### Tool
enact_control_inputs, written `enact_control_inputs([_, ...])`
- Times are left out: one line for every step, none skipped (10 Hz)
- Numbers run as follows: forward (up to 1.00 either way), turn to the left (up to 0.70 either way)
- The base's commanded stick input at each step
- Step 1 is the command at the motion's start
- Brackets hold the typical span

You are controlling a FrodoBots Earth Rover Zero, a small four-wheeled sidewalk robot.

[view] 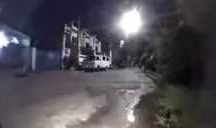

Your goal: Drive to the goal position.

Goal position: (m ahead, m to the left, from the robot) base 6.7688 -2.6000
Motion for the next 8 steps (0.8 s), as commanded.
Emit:
enact_control_inputs([0.30,-0.60])
enact_control_inputs([0.30,-0.40])
enact_control_inputs([0.30,-0.11])
enact_control_inputs([0.30,0.00])
enact_control_inputs([0.30,0.00])
enact_control_inputs([0.30,0.00])
enact_control_inputs([0.30,0.00])
enact_control_inputs([0.30,0.00])
